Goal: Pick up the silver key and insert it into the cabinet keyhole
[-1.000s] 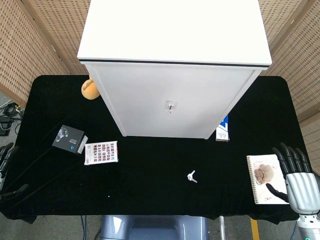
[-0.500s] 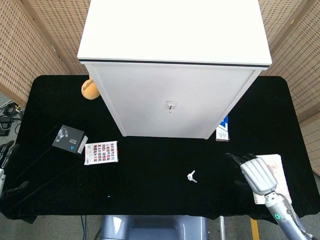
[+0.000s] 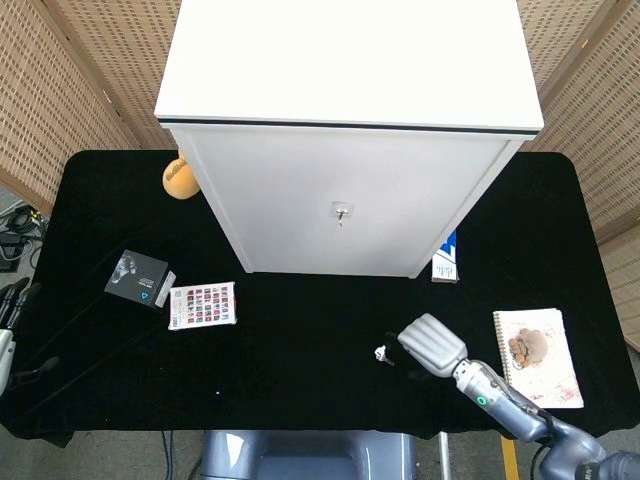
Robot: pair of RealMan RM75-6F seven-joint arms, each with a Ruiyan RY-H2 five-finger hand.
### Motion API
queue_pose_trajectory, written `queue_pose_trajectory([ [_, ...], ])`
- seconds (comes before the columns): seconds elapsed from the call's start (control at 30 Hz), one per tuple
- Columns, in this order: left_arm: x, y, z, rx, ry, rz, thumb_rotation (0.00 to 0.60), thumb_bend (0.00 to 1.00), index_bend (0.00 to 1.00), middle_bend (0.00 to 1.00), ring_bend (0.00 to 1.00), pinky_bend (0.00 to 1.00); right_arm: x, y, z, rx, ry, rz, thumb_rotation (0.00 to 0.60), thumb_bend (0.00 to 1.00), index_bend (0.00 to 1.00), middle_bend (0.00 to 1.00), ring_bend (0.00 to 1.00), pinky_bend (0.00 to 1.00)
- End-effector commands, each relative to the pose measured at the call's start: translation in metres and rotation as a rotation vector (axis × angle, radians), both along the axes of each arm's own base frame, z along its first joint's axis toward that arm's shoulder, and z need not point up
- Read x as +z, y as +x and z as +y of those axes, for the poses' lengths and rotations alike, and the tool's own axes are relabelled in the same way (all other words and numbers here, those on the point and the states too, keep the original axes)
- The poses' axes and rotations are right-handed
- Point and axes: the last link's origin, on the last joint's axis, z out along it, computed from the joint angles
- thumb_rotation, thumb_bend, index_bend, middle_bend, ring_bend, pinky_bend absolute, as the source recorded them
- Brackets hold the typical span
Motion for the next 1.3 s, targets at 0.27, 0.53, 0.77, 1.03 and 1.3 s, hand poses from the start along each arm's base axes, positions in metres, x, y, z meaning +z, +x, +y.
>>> queue_pose_trajectory([
  [0.27,0.002,-0.002,0.002,0.008,0.0,-0.013,0.6,0.0,0.0,0.0,0.0,0.0,-0.052,0.007,-0.009,0.025,0.024,0.095,0.6,0.44,0.49,0.88,0.87,1.0],
  [0.53,0.003,-0.002,0.002,0.008,-0.003,-0.015,0.6,0.0,0.0,0.0,0.0,0.0,-0.066,0.002,-0.01,0.024,0.008,0.148,0.6,0.46,0.49,0.87,0.87,1.0],
  [0.77,0.003,-0.002,0.002,0.01,-0.003,-0.016,0.6,0.0,0.0,0.0,0.0,0.0,-0.07,-0.008,-0.01,0.032,-0.008,0.186,0.6,0.5,0.55,0.87,0.87,1.0],
  [1.03,0.003,-0.002,0.001,0.008,-0.002,-0.018,0.6,0.0,0.0,0.0,0.0,0.0,-0.073,-0.011,-0.01,0.039,-0.011,0.186,0.6,0.51,0.55,0.87,0.87,1.0],
  [1.3,0.004,-0.002,0.001,0.01,-0.003,-0.018,0.6,0.0,0.0,0.0,0.0,0.0,-0.08,-0.006,-0.012,0.078,-0.023,0.183,0.6,0.52,0.55,0.87,0.87,1.0],
])
